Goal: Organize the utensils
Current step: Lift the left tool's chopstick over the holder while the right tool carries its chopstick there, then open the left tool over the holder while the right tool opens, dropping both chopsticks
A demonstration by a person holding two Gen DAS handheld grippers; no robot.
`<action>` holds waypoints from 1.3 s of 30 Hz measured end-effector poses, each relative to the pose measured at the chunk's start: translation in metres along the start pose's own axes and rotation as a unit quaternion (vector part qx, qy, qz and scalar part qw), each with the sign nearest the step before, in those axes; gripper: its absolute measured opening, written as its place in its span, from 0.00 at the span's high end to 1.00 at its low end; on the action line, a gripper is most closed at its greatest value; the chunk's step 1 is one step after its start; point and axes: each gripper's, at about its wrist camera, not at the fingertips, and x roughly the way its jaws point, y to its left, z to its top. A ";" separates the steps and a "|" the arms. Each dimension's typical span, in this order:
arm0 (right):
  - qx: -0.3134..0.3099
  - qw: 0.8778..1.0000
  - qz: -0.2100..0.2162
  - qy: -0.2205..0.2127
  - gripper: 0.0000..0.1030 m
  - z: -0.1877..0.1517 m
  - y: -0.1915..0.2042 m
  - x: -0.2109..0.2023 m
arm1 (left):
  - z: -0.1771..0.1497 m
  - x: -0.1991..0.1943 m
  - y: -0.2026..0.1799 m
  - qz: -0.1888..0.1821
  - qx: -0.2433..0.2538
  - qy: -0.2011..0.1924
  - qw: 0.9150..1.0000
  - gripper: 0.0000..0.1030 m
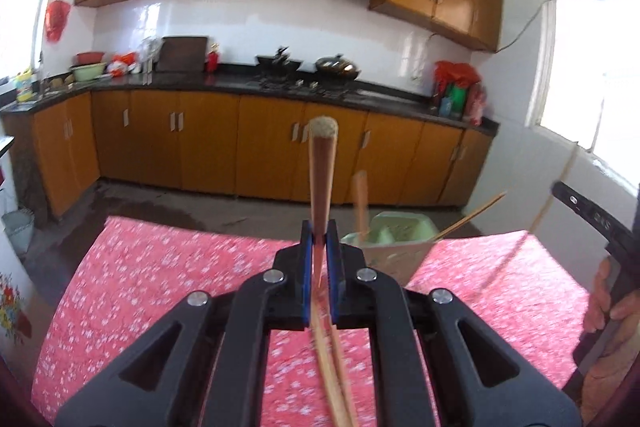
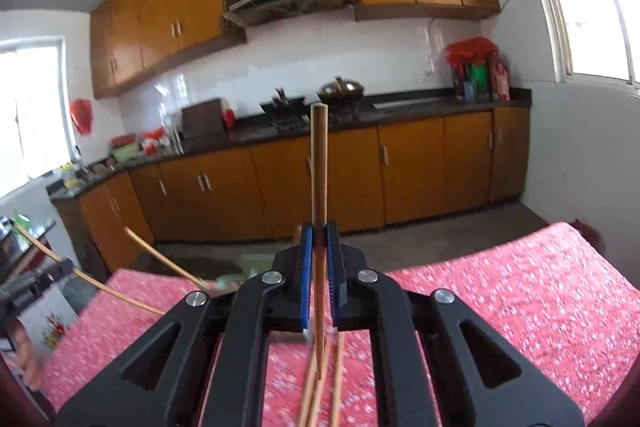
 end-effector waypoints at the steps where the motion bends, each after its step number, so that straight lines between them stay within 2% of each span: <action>1: 0.002 1.000 0.005 -0.009 0.92 0.005 0.003 -0.002 | 0.004 -0.002 -0.004 -0.007 -0.001 -0.004 1.000 0.92; 6: 0.002 0.998 0.016 -0.064 0.92 0.025 0.026 0.002 | 0.028 -0.008 -0.029 -0.039 -0.004 -0.040 0.998 0.92; 9: -0.007 0.996 0.008 -0.090 0.92 0.031 0.036 0.011 | 0.041 -0.001 -0.044 -0.035 0.005 -0.064 0.997 0.92; 13: -0.011 0.994 -0.011 -0.104 0.92 0.026 0.042 0.032 | 0.049 0.025 -0.058 -0.025 0.020 -0.061 0.998 0.92; 17: -0.009 0.996 -0.026 -0.085 0.92 0.013 0.043 0.058 | 0.043 0.057 -0.063 -0.017 0.031 -0.036 0.999 0.92; 23: 0.000 0.999 -0.016 -0.032 0.92 -0.007 0.038 0.077 | 0.031 0.094 -0.053 -0.025 0.009 0.005 1.000 0.92; 25: -0.005 0.999 -0.016 -0.029 0.90 -0.009 0.038 0.076 | 0.029 0.095 -0.048 -0.025 0.007 0.006 1.000 0.92; 28: 0.000 0.999 -0.016 -0.035 0.77 -0.003 0.036 0.068 | 0.030 0.091 -0.045 -0.025 0.002 -0.001 1.000 0.89; 32: 0.009 0.999 -0.018 -0.048 0.76 0.005 0.027 0.051 | 0.031 0.077 -0.039 -0.025 -0.008 -0.017 0.999 0.88; 36: 0.018 0.997 -0.038 -0.060 0.76 0.009 0.009 0.029 | 0.030 0.045 -0.024 -0.019 -0.021 -0.048 0.998 0.84; 39: 0.028 0.997 -0.067 -0.036 0.76 -0.003 -0.016 0.019 | 0.022 0.025 -0.007 0.000 -0.032 -0.058 0.998 0.82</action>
